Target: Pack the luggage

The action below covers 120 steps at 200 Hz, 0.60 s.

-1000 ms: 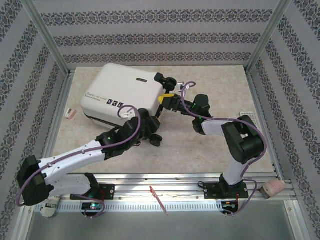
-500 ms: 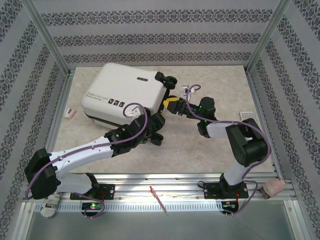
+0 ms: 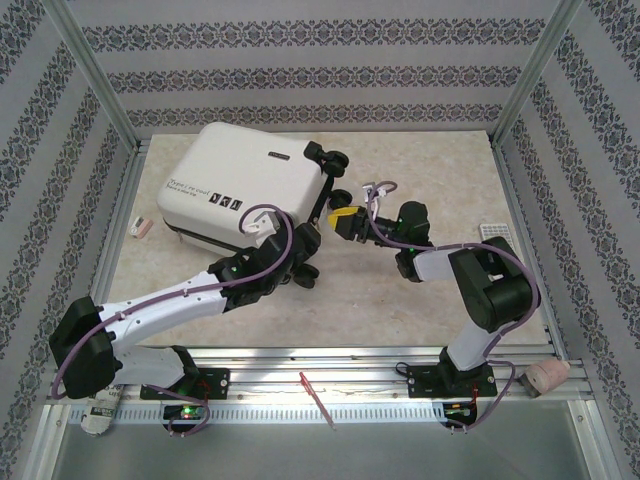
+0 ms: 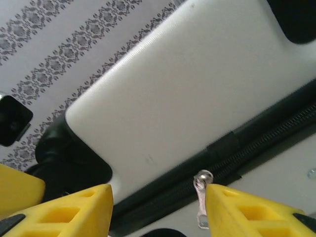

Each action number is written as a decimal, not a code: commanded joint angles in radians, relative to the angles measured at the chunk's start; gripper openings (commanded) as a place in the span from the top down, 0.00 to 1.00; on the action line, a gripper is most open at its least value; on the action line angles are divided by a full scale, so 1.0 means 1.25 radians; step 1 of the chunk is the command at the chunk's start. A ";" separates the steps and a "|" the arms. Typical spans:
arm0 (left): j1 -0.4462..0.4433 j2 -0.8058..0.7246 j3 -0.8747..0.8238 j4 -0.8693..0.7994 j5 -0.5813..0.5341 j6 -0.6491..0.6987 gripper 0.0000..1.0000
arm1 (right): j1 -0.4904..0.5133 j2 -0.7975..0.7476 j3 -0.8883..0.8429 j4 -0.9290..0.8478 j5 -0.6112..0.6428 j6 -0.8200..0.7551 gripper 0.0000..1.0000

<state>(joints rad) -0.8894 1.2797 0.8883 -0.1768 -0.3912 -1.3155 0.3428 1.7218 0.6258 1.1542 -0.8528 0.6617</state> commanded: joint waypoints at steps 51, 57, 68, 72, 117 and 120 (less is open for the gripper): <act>0.043 0.029 -0.033 -0.059 -0.011 0.010 0.59 | 0.032 0.145 0.055 0.044 -0.005 -0.043 0.46; 0.044 0.029 -0.035 -0.052 -0.008 0.011 0.62 | 0.035 0.153 0.060 0.045 -0.004 -0.042 0.46; 0.044 0.029 -0.038 -0.043 -0.003 0.013 0.63 | 0.036 0.163 0.068 0.046 0.001 -0.035 0.46; 0.045 0.030 -0.038 -0.042 -0.002 0.013 0.63 | 0.035 0.166 0.071 0.047 0.001 -0.032 0.45; 0.053 0.031 -0.028 -0.044 0.027 0.011 0.41 | 0.033 0.172 0.098 0.061 -0.014 -0.004 0.45; 0.053 0.031 -0.027 -0.046 0.029 0.011 0.39 | 0.034 0.169 0.096 0.064 -0.015 -0.003 0.45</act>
<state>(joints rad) -0.8482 1.2701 0.8848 -0.1406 -0.4202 -1.3449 0.3824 1.9347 0.7261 1.1633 -0.8539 0.6411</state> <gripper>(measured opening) 0.552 0.548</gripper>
